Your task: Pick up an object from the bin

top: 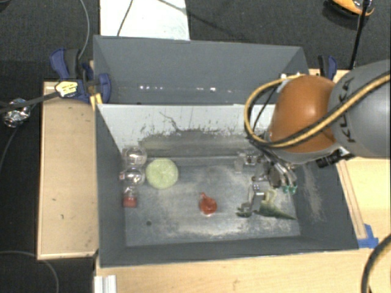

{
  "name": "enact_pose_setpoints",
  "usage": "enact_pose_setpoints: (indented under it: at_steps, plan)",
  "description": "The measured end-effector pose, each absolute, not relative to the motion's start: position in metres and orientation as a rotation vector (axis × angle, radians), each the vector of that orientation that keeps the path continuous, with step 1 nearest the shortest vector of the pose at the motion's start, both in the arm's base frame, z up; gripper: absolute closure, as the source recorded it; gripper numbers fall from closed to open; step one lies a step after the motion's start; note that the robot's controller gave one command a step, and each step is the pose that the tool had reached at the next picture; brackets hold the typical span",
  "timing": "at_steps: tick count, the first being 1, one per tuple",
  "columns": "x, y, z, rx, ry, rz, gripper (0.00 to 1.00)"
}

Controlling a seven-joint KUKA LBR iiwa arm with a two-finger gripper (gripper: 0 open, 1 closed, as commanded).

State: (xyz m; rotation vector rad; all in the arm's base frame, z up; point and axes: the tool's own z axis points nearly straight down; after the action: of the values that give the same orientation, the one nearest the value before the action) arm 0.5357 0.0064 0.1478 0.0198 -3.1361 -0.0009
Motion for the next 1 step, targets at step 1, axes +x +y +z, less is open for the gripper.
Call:
enact_pose_setpoints:
  at_steps: [1]
  plan:
    - [0.5372,0.0064,0.1522,0.019,-3.144,-0.001,0.00]
